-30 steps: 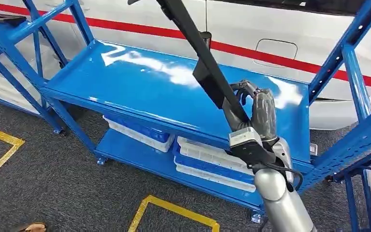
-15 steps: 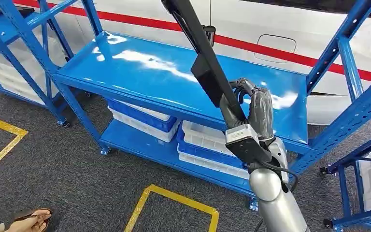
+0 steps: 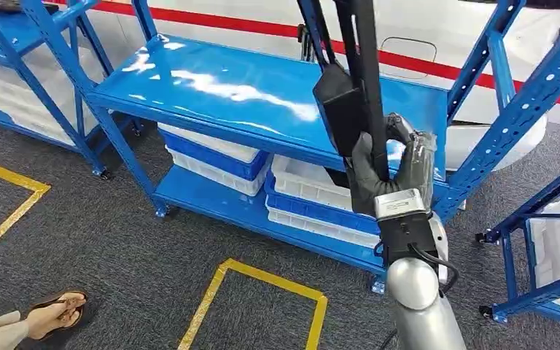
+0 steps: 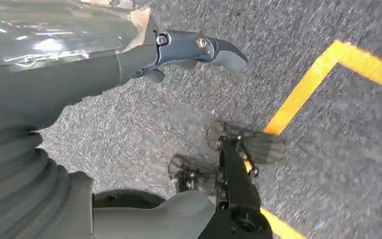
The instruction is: Take the parts from the cabinet and place them on the table.
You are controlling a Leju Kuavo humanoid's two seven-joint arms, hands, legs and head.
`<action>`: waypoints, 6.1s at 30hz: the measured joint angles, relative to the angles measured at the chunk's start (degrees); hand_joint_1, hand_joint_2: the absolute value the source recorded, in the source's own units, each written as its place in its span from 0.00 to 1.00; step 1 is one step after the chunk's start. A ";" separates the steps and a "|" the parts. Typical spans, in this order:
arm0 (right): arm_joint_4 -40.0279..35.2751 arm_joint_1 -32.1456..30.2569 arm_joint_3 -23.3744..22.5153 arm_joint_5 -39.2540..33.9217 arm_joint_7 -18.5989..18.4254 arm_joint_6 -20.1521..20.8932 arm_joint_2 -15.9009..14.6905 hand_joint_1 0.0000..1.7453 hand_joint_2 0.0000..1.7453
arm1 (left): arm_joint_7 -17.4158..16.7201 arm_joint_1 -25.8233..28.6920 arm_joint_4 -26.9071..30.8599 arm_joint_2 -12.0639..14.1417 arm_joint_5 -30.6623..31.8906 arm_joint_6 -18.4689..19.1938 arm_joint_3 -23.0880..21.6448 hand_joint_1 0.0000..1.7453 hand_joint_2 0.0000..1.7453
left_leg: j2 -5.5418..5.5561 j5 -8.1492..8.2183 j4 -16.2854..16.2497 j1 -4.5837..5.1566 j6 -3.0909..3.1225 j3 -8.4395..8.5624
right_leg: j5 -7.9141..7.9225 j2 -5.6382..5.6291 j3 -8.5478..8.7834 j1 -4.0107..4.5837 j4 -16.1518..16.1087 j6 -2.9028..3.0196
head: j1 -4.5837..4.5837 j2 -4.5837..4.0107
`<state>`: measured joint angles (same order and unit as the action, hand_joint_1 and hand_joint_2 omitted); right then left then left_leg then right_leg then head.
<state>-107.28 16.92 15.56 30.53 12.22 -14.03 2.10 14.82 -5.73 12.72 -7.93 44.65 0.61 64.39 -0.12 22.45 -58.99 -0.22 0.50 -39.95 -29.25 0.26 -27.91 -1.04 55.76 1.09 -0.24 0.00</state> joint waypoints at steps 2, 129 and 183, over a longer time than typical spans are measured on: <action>-0.46 -0.06 -0.15 -0.11 0.09 0.48 0.81 1.00 1.00 | -0.44 0.00 0.00 0.00 0.09 -0.02 0.00 0.00 1.00 | 0.08 7.70 -7.92 -0.52 -0.85 -1.66 | 1.40 0.04 -1.13 0.24 0.06 0.69 | -0.28 -0.02; 3.25 0.97 5.62 9.09 -1.20 -3.83 5.24 1.00 1.00 | 1.92 -0.31 0.02 -2.05 -3.54 -1.51 6.97 0.00 1.00 | 4.17 1.61 0.20 -0.73 2.09 4.16 | -0.40 -0.93 -6.06 0.30 7.51 -4.45 | 0.59 0.00; 0.74 3.23 6.43 8.94 0.35 -7.48 -0.05 1.00 1.00 | -2.16 -0.44 0.04 -1.51 -6.25 -3.04 7.61 0.00 1.00 | -0.22 2.48 -0.95 -0.78 2.19 3.38 | -2.97 1.10 -5.58 0.68 8.33 -3.06 | 0.79 0.00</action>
<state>-106.53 20.16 21.99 39.47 12.57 -21.51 2.05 12.66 -6.16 12.76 -9.44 38.40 -2.43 72.00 -0.34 24.93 -59.94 -1.00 2.69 -36.56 -32.22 1.36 -33.49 -0.36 64.09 -1.97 0.55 0.00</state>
